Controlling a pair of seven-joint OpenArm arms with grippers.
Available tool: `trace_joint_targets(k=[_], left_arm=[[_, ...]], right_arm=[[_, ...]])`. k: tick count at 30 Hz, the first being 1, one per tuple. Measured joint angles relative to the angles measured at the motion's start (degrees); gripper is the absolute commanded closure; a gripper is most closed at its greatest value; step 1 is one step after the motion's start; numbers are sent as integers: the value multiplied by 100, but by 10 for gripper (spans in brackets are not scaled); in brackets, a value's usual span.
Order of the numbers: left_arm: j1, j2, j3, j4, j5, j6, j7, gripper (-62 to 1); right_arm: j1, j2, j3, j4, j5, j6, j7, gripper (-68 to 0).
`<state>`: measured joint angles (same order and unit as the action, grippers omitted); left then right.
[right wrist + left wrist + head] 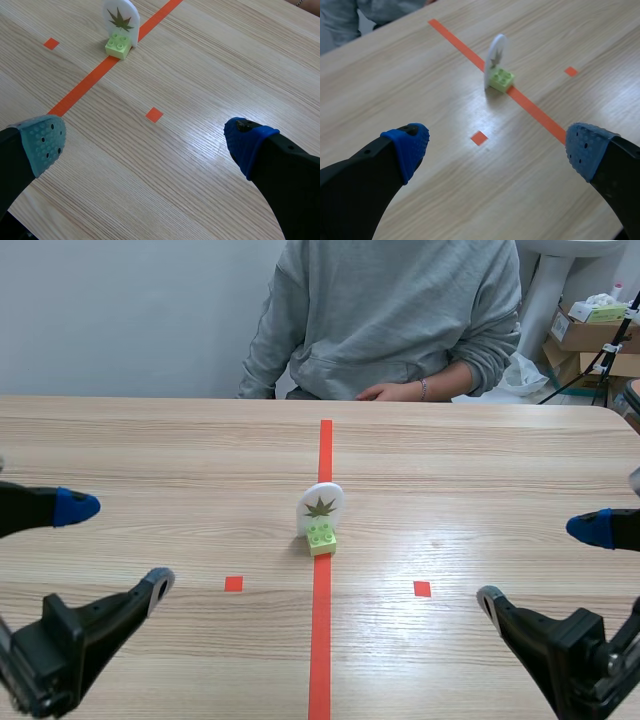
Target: Do the leaf sorting experiment
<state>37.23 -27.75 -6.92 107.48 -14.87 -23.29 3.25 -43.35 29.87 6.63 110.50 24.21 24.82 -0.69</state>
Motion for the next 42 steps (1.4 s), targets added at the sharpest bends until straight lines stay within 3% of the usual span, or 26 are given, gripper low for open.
trace_joint_targets(k=[6,15,21,24,27,32,36,42], left_arm=[[-1478,-2,428,-1180,286,-361,0,-581],[-4039,17,2538,-3539,446,-503,-140,-581],[-5316,575,3427,-4898,734,-501,-149,-581],[-5781,953,3676,-5482,752,-481,-184,-581],[-6109,1364,3840,-5971,1043,-415,-271,-581],[-6378,1954,3928,-6596,1235,-208,-337,-581],[-6459,2216,3932,-6861,1506,-50,-463,-581],[-6467,2376,3932,-6951,1569,133,-546,-581]], right_arm=[[0,0,0,0,-2,-2,0,-679],[0,0,0,0,0,-2,2,-679],[0,0,0,0,0,0,2,-679],[0,0,0,0,0,-2,2,-679],[0,0,0,0,0,-2,2,-679],[0,0,0,0,0,0,2,-679],[0,0,0,0,0,-2,2,-679],[0,0,0,0,0,0,2,-679]])
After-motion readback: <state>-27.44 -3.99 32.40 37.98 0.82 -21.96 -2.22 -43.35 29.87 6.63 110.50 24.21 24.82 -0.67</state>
